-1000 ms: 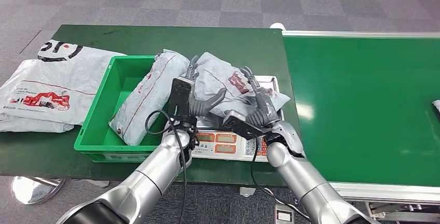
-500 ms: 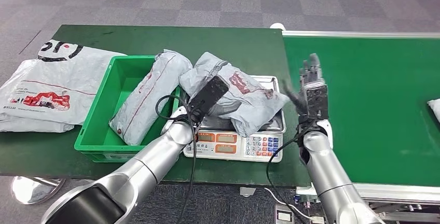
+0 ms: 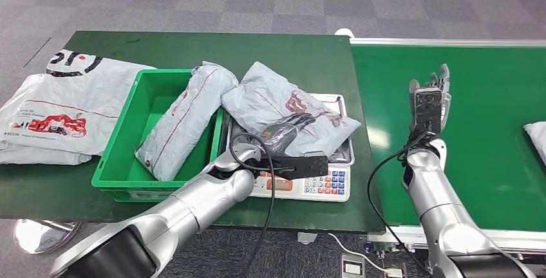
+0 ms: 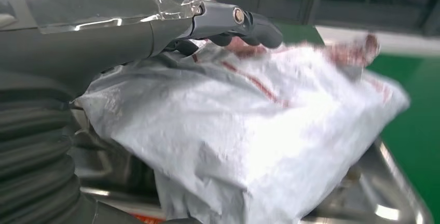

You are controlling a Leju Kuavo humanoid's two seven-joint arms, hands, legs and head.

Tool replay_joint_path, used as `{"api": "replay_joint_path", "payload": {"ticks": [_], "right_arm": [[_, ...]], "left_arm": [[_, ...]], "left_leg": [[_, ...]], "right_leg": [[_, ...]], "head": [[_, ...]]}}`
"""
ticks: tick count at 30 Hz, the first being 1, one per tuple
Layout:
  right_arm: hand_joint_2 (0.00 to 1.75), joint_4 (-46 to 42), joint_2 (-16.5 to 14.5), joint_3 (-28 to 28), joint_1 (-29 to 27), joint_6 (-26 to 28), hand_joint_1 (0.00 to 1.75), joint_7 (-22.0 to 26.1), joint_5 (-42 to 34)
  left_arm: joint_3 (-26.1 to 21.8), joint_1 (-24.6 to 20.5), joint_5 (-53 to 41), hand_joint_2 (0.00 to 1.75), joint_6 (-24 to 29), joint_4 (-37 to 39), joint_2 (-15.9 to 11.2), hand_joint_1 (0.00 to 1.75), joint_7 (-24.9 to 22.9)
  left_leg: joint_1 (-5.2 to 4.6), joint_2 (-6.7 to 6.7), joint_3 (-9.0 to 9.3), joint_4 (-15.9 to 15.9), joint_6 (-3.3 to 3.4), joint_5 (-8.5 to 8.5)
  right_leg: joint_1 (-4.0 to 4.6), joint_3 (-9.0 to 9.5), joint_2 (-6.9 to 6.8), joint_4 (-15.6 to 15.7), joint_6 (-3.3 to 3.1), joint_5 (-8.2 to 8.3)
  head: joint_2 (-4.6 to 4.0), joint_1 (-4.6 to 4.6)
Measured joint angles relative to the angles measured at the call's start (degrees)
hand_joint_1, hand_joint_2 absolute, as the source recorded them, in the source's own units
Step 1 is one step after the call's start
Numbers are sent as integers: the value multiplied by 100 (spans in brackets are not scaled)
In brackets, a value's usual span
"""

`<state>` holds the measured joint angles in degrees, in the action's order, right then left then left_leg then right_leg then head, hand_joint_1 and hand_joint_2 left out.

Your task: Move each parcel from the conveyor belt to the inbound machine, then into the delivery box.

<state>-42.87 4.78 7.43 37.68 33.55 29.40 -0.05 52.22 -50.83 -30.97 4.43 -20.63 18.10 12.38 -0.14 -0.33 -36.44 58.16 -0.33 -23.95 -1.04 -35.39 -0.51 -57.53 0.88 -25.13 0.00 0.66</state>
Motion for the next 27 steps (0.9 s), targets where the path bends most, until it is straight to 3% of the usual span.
{"api": "replay_joint_path", "payload": {"ticks": [1, 5, 12, 22, 27], "right_arm": [[175, -13, 23, 0, -6, -31, 0, -36, -4], [175, -193, 131, 0, -77, -384, 0, -324, -66], [175, -557, 208, 0, -247, -857, 0, -480, -150], [175, -1661, 280, 0, -820, -750, 0, -812, 174], [175, -1891, 281, 0, -952, -759, 0, -815, 228]], "left_arm": [[94, -27, -142, 175, -162, 15, 5, 2, -1], [726, -118, -1034, 175, -976, 71, 63, 175, -24], [1551, -378, -1612, 175, -1264, 96, 184, 175, -57], [1593, -449, -1432, 175, -478, 93, 220, 175, -218], [1591, -451, -1419, 175, -386, 91, 221, 175, -232]], "left_leg": [[0, -1, 0, 0, 0, 0], [-1, -9, 0, 0, 1, 0], [-1, -10, 11, 1, 4, -2], [1, -6, 17, -1, 3, -3], [0, -5, 17, 0, 3, -3]], "right_leg": [[0, 0, -1, 0, 0, 0], [-1, 6, -11, 1, 1, -1], [0, 22, -13, 2, 2, -1], [1, 23, -9, 1, 1, -2], [0, 22, -8, 1, 2, -2]], "head": [[0, 0], [0, 0], [0, 0], [0, 0], [0, 0]]}}
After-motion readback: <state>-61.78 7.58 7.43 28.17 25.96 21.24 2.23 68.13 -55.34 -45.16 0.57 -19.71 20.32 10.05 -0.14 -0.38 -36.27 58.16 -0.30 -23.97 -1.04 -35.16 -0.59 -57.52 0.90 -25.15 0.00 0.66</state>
